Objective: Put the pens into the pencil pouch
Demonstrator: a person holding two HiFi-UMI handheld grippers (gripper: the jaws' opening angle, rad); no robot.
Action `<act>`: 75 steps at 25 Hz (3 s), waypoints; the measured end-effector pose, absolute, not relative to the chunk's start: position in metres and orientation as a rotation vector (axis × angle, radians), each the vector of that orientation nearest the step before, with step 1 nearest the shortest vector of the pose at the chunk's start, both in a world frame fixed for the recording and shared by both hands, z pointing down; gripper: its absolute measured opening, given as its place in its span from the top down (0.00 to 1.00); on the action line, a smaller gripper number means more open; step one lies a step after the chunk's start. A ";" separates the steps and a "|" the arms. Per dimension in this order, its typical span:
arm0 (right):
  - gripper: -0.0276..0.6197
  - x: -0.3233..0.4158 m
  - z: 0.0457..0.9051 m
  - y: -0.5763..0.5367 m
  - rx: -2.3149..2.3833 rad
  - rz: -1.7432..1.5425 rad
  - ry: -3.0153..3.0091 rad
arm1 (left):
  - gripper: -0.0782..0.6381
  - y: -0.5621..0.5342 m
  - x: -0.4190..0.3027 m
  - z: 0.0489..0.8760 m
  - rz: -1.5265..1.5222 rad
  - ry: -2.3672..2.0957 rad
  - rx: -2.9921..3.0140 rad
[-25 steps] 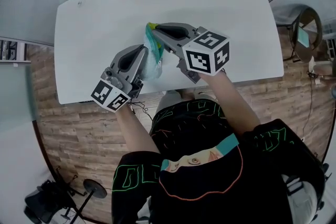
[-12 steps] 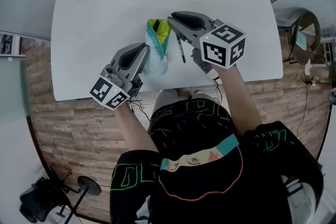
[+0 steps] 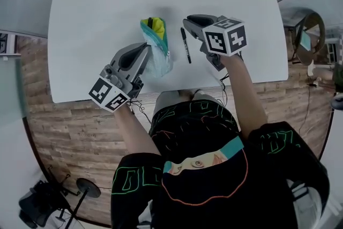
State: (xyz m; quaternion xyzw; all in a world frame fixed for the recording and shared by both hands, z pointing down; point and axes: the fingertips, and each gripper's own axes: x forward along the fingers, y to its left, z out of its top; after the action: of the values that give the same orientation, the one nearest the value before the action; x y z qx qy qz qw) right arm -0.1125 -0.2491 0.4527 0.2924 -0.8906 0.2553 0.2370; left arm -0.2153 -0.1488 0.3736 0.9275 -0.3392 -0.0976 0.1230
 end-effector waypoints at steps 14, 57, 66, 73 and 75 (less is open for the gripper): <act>0.75 -0.116 0.551 -0.258 0.640 0.780 -2.073 | 0.89 -0.150 -0.218 0.393 -0.186 -0.895 2.703; 0.86 -0.108 0.325 -0.316 1.208 0.721 -3.012 | 0.89 -0.199 -0.211 0.387 -0.036 -0.634 2.811; 0.86 -0.146 0.302 -0.313 1.203 0.735 -3.142 | 0.89 -0.205 -0.219 0.381 -0.066 -0.633 2.829; 0.86 -0.166 0.310 -0.317 1.219 0.946 -3.144 | 0.89 -0.212 -0.229 0.375 -0.114 -0.661 2.831; 0.86 -0.174 0.318 -0.317 1.201 0.984 -3.133 | 0.89 -0.216 -0.232 0.374 -0.130 -0.675 2.828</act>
State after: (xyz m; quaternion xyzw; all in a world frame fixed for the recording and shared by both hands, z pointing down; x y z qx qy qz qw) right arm -0.1736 -0.3174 0.3177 0.3381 -0.8819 0.2770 -0.1767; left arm -0.2324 -0.2158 0.3739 0.9652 -0.2304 -0.0444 0.1154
